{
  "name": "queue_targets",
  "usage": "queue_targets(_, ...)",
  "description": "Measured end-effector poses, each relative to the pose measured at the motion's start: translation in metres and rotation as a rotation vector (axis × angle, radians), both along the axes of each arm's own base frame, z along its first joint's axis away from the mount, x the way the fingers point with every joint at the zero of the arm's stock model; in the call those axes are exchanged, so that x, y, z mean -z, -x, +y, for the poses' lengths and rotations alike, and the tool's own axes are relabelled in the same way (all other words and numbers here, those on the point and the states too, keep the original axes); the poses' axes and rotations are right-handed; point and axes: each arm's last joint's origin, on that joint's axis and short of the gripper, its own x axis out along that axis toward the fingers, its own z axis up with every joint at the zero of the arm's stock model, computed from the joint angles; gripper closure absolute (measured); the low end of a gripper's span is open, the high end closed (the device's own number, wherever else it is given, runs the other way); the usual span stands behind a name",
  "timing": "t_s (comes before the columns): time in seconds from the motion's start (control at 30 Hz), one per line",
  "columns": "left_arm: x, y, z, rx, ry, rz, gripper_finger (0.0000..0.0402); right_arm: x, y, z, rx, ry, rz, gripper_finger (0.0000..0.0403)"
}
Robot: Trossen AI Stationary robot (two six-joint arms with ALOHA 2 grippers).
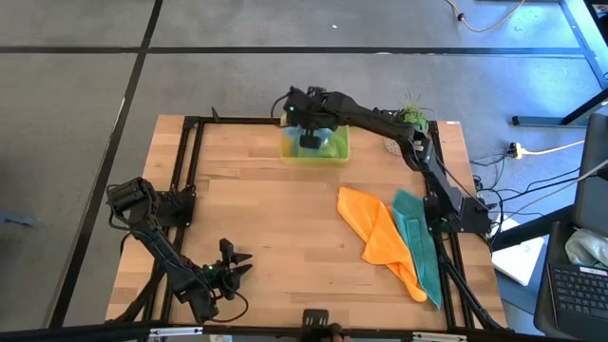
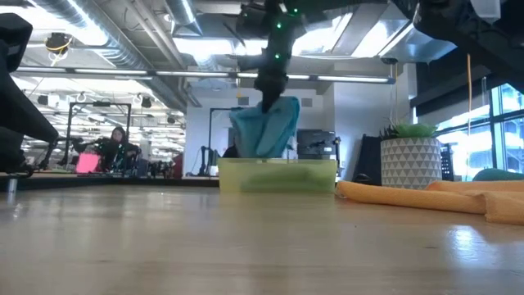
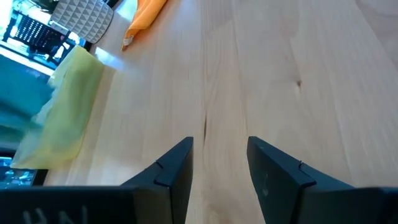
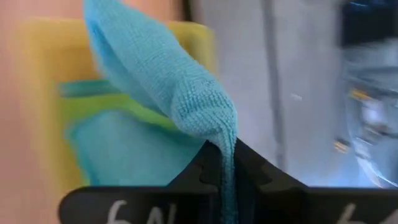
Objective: Fold microfiber towels
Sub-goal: Put the blue folded cloth into the yellow bin
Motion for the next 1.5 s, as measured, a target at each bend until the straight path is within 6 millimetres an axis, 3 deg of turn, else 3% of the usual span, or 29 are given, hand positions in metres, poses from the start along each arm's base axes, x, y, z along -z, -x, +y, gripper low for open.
queue_targets(0.23,0.000,0.000,0.000,0.001,-0.002,0.000,0.0258,-0.004,0.003,-0.013,0.030,0.151,0.060,0.0391)
queue_targets(0.4,0.000,0.000,0.000,-0.002,0.004,-0.001,0.0258,0.000,0.001,-0.011,-0.028,0.061,0.027,0.0389)
queue_targets(0.47,0.000,0.000,0.000,-0.008,0.022,0.004,0.0258,0.014,0.000,-0.010,-0.034,0.013,0.035,0.0387)
queue_targets(0.63,0.000,0.002,-0.002,-0.005,0.038,0.001,0.0258,0.077,0.005,-0.003,-0.073,-0.033,0.247,0.0385)
queue_targets(0.73,0.000,0.003,-0.003,-0.003,0.041,-0.001,0.0258,0.090,0.008,-0.001,-0.059,0.024,0.314,0.0391)
queue_targets(0.83,0.000,0.002,-0.002,-0.005,0.039,-0.004,0.0258,0.089,0.004,-0.005,-0.037,0.123,0.306,0.0394)
queue_targets(1.07,0.000,-0.001,0.000,-0.017,0.034,-0.004,0.0258,0.063,-0.014,-0.015,0.003,0.325,0.144,0.0394)
queue_targets(1.2,0.000,-0.001,0.001,-0.037,0.047,-0.039,0.0258,0.064,-0.015,-0.013,-0.059,0.273,0.130,0.0394)
queue_targets(1.3,0.001,-0.004,0.007,-0.109,0.064,-0.209,0.0258,0.067,-0.013,-0.011,-0.076,0.215,0.138,0.0391)
queue_targets(1.4,0.002,-0.013,0.018,-0.186,0.082,-0.327,0.0256,0.069,-0.013,-0.010,-0.097,0.154,0.112,0.0388)
queue_targets(1.5,0.002,-0.025,0.028,-0.238,0.071,-0.319,0.0253,0.070,-0.014,-0.008,-0.147,0.072,0.067,0.0387)
